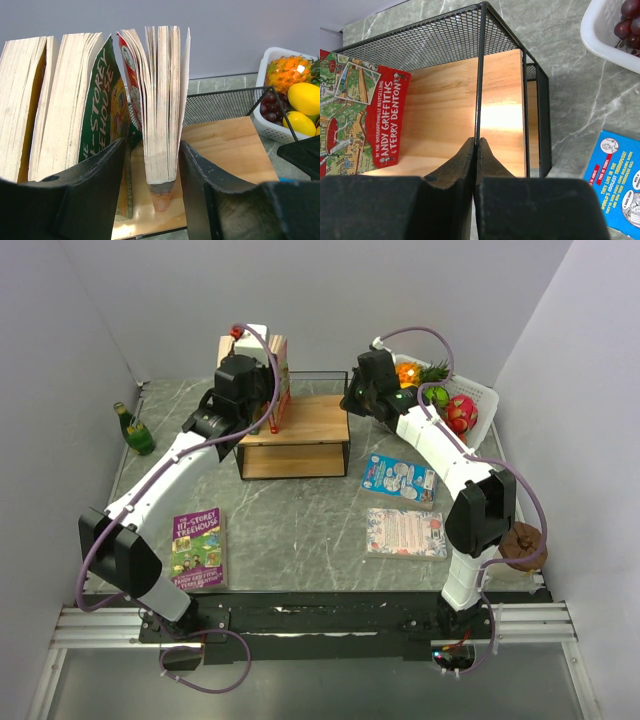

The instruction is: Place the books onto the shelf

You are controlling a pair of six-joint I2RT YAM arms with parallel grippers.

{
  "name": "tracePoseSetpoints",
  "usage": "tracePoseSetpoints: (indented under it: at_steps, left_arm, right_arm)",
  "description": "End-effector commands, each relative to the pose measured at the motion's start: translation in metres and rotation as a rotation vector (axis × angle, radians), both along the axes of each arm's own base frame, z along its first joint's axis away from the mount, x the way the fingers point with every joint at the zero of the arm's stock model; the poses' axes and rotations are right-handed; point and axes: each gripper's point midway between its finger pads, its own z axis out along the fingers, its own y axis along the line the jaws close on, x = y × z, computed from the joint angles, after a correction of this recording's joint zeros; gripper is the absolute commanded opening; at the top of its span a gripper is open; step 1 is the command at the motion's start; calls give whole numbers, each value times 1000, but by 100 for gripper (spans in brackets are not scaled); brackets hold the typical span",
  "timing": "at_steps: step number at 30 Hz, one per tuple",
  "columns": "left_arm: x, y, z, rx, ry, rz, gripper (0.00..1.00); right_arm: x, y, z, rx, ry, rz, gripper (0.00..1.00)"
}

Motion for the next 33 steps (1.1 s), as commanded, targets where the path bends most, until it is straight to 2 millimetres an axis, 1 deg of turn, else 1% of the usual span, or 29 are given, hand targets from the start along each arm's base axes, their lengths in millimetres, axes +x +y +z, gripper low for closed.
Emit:
tracePoseSetpoints:
  at_steps: [1,3,8,11,12,14,15,16,18,19,20,21,22,23,25,26,28,29,30,31,32,33]
  left_arm:
    - [-12,3,58,-73,-106,-18,53]
    - [-13,3,59,-76,-106,-21,54]
    - [-17,7,75,-82,-135,-10,56]
    - [-23,13,90,-101,-166,7,56]
    - [-29,15,99,-119,-183,9,56]
    - [-36,17,111,-145,-214,9,57]
    - [-45,18,123,-170,-240,1,57]
    - [-49,17,128,-184,-259,-10,57]
    - [-63,8,140,-225,-294,-66,53]
    - [-67,0,135,-236,-287,-106,51]
    - [-74,-13,137,-252,-296,-157,48]
    - [-80,-23,141,-274,-308,-202,47]
    - [-83,-33,136,-284,-297,-229,46]
    - [-88,-46,135,-296,-290,-268,41]
    - [-91,-69,123,-307,-256,-332,34]
    - [-91,-86,111,-305,-228,-364,25]
    - [-93,-106,100,-306,-195,-391,16]
    - [-90,-113,92,-300,-175,-396,9]
    - [-82,-122,77,-289,-143,-387,7]
    - [-75,-122,70,-292,-129,-341,5]
    - [-68,-128,56,-303,-94,-322,1]
    - [-62,-128,50,-310,-88,-298,1]
  right_arm:
    - [-3,-8,8,-24,-16,4,6]
    - [-4,-7,8,-22,-14,8,8]
    - [-3,-7,9,-20,-13,10,9]
    - [-3,-6,8,-25,-11,12,9]
    - [-4,-6,8,-24,-9,13,9]
    - [-4,-7,8,-28,-9,11,9]
    - [-4,-8,8,-27,-10,10,9]
    - [-4,-7,7,-28,-10,14,9]
    - [-4,-6,2,-30,0,20,9]
    - [-4,-6,3,-30,-1,20,9]
    - [-4,-6,0,-30,8,18,9]
    - [-4,-5,-2,-29,11,20,7]
    - [-4,-5,-3,-28,13,19,5]
    - [-5,-4,-4,-21,18,18,3]
    - [-7,-5,-6,-21,25,18,0]
    - [-8,-4,-7,-18,26,17,0]
    - [-10,-5,-7,-17,28,20,0]
    - [-10,-6,-8,-14,31,16,0]
    - [-12,-5,-9,-12,33,21,0]
    - [-12,-4,-9,-6,32,20,0]
    - [-13,-5,-11,-7,39,19,0]
    - [-15,-4,-13,-3,46,25,0]
